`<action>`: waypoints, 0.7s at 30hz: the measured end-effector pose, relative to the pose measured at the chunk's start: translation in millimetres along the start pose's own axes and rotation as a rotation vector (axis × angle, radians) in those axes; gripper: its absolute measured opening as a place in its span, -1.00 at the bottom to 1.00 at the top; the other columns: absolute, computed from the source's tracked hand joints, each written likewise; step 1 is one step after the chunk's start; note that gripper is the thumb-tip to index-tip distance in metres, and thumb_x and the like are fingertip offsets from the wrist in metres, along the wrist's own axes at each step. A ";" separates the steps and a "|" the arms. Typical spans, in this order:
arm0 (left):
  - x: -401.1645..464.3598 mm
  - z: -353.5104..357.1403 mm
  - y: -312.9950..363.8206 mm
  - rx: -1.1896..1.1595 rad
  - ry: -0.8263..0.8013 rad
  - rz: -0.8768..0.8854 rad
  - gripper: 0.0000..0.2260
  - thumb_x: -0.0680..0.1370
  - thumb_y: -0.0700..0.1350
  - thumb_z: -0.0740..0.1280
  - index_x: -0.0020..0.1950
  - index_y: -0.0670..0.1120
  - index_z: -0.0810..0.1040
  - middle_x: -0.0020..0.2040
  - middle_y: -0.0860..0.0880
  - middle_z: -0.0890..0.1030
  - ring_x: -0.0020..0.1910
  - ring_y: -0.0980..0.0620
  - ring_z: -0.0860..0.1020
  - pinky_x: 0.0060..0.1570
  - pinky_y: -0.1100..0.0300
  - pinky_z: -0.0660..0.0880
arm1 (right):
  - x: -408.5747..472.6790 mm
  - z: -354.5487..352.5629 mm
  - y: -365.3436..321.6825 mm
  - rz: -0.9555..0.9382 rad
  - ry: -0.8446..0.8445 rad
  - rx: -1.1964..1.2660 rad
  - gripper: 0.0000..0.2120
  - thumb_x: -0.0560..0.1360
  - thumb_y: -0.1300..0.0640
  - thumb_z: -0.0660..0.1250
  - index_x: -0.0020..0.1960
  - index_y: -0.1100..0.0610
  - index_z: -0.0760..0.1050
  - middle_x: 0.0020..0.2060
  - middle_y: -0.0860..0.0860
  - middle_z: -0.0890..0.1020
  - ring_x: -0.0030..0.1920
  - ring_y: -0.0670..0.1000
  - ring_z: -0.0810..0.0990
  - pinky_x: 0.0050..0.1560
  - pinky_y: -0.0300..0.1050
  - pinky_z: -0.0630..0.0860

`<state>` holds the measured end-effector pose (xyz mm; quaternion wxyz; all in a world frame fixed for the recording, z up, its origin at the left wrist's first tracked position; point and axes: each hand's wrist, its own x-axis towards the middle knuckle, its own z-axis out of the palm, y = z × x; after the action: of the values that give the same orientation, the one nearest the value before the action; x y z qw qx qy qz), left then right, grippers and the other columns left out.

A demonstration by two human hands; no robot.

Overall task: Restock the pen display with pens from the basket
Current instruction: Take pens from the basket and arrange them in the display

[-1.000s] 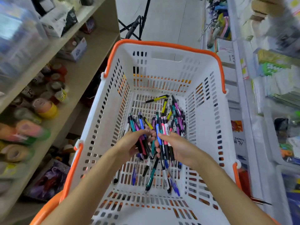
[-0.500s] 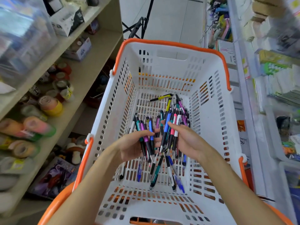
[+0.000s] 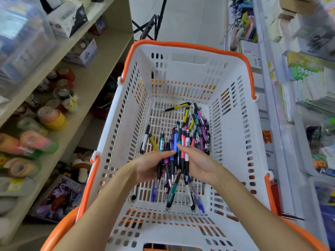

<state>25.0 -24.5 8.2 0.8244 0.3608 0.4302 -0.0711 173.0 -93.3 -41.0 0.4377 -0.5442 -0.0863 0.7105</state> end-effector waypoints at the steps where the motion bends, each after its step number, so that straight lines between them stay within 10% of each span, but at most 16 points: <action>1: 1.3 1.0 -1.2 0.029 0.020 0.018 -0.70 0.58 -0.03 0.29 0.14 -0.24 0.53 -0.20 -0.07 0.68 -0.28 0.07 0.61 -0.20 0.23 0.56 | -0.2 1.5 0.5 0.013 0.015 -0.015 0.18 0.20 -0.26 0.55 0.56 0.04 -0.09 0.55 0.04 0.03 0.53 0.04 0.05 0.50 0.20 0.02; 4: 0.7 4.4 -4.6 0.211 0.130 0.113 -0.79 0.55 0.00 0.33 -0.05 -0.15 0.55 -0.46 -0.01 0.61 -0.48 0.15 0.54 -0.29 0.29 0.53 | 2.1 2.8 -0.6 0.022 0.065 -0.036 -0.09 0.46 -0.17 0.35 0.56 0.07 -0.13 0.55 -0.02 -0.10 0.54 -0.02 -0.11 0.52 0.15 -0.10; 6: 2.8 3.0 -6.5 0.291 0.191 0.167 -0.67 0.48 0.08 0.38 -0.02 -0.19 0.55 -0.12 -0.15 0.45 -0.39 0.06 0.61 0.05 0.10 0.56 | 3.7 1.7 -0.9 0.003 0.050 -0.068 -0.14 0.47 -0.19 0.33 0.56 0.07 -0.06 0.55 -0.03 -0.06 0.54 -0.04 -0.08 0.52 0.13 -0.05; 7: 4.1 1.4 -7.2 0.296 0.204 0.178 -0.59 0.41 0.14 0.42 0.00 -0.20 0.54 -0.46 0.11 0.48 -0.28 0.06 0.62 0.18 -0.02 0.47 | 4.5 1.5 -1.1 -0.009 0.025 -0.070 -0.13 0.45 -0.21 0.35 0.56 0.07 0.00 0.55 -0.02 -0.02 0.53 -0.03 -0.05 0.52 0.11 -0.03; 8: 4.6 0.3 -7.3 0.282 0.210 0.180 -0.46 0.36 0.17 0.44 0.08 -0.26 0.54 -0.22 -0.16 0.61 -0.19 0.06 0.62 0.21 -0.05 0.46 | 3.5 2.4 -1.6 -0.021 -0.012 -0.059 -0.12 0.40 -0.25 0.38 0.54 0.08 0.07 0.55 0.01 0.04 0.52 -0.02 0.02 0.50 0.08 -0.01; 14: 2.1 -4.7 -2.6 0.225 0.065 0.144 -0.73 0.47 0.04 0.40 -0.04 -0.18 0.61 -0.24 -0.05 0.63 -0.34 0.09 0.53 -0.28 0.27 0.50 | 0.0 3.5 -12.1 -0.070 -0.077 0.079 -0.30 0.45 -0.22 0.34 0.45 0.12 0.30 0.40 0.13 0.41 0.37 0.04 0.42 0.43 0.07 0.28; 21: 2.0 -1.4 -3.4 0.215 0.005 0.091 -0.70 0.58 0.05 0.26 0.12 -0.16 0.58 -0.01 -0.09 0.69 -0.03 0.01 0.65 0.05 0.15 0.54 | 1.2 8.5 -4.7 -0.108 0.034 -0.094 0.09 0.22 -0.41 0.43 0.54 0.04 0.07 0.54 0.01 0.09 0.53 0.00 0.06 0.51 0.14 0.04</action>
<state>23.9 -25.6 4.3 0.7822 0.4665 0.4054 -0.0787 168.2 -86.5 -35.7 0.4509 -0.5706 -0.1413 0.6717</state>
